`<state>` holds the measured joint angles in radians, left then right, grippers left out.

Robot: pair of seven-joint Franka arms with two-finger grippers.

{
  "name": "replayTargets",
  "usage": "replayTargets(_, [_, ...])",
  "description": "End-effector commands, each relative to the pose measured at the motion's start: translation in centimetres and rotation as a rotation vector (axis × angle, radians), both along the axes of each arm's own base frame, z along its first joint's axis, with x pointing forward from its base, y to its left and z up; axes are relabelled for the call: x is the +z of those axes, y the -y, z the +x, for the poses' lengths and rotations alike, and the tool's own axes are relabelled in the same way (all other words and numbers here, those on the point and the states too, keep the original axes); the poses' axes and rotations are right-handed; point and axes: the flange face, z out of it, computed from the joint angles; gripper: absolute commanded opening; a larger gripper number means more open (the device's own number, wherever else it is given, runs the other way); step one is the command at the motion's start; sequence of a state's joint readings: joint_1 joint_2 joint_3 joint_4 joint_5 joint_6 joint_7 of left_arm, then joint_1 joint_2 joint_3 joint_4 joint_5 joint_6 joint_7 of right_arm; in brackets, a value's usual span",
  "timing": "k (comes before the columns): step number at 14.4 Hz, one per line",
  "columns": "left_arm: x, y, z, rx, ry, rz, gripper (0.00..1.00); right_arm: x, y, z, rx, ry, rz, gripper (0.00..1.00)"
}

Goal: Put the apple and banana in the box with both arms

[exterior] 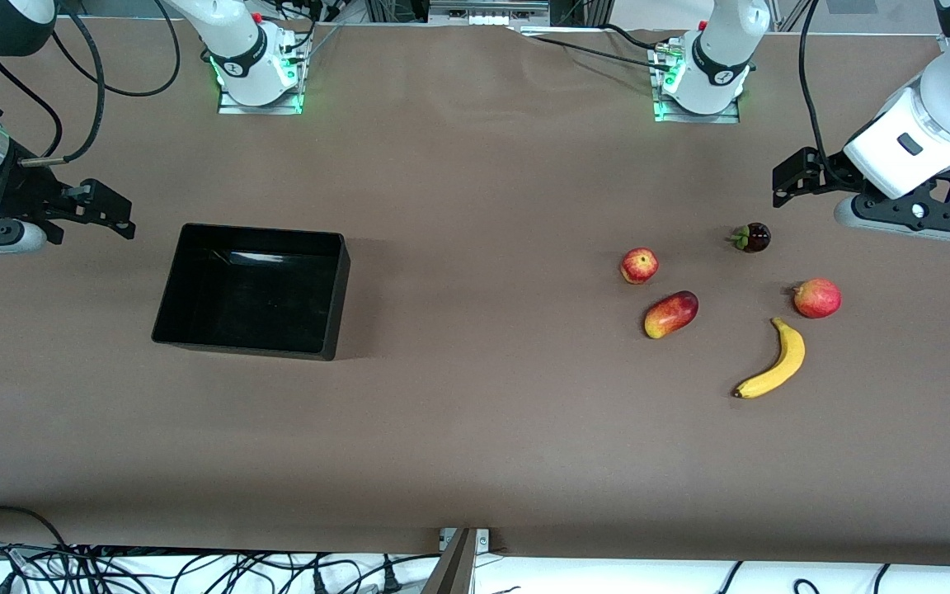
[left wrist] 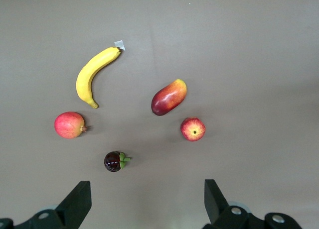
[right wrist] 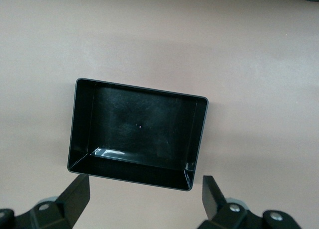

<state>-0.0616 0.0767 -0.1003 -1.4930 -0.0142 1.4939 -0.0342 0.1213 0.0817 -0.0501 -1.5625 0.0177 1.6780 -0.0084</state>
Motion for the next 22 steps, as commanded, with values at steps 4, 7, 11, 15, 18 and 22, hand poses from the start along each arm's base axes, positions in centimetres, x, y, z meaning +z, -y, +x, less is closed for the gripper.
replayTargets(4, [0.6, 0.1, 0.1, -0.012, 0.001, 0.017, 1.0, 0.2, 0.5, -1.1, 0.0, 0.041, 0.0, 1.0])
replayTargets(7, [0.6, 0.1, 0.1, -0.01, -0.001, 0.018, 1.0, 0.1, 0.5, -1.0, -0.001, 0.043, 0.004, 1.0])
replayTargets(11, [0.6, 0.1, 0.1, -0.012, -0.001, 0.018, 1.0, 0.8, 0.5, -0.4, -0.008, 0.053, 0.014, 1.0])
replayTargets(15, [0.5, -0.1, 0.1, -0.013, 0.0, 0.034, 1.0, 1.3, 2.1, -0.1, -0.033, 0.068, 0.018, 1.0])
replayTargets(18, [0.6, -0.1, 0.1, -0.013, 0.002, 0.034, 1.0, 0.8, 2.1, -0.2, -0.027, 0.047, 0.011, 1.0])
replayTargets(22, [0.7, -0.1, 0.0, -0.013, 0.003, 0.034, 1.0, 0.1, 2.0, -0.8, -0.021, -0.018, -0.001, 1.0])
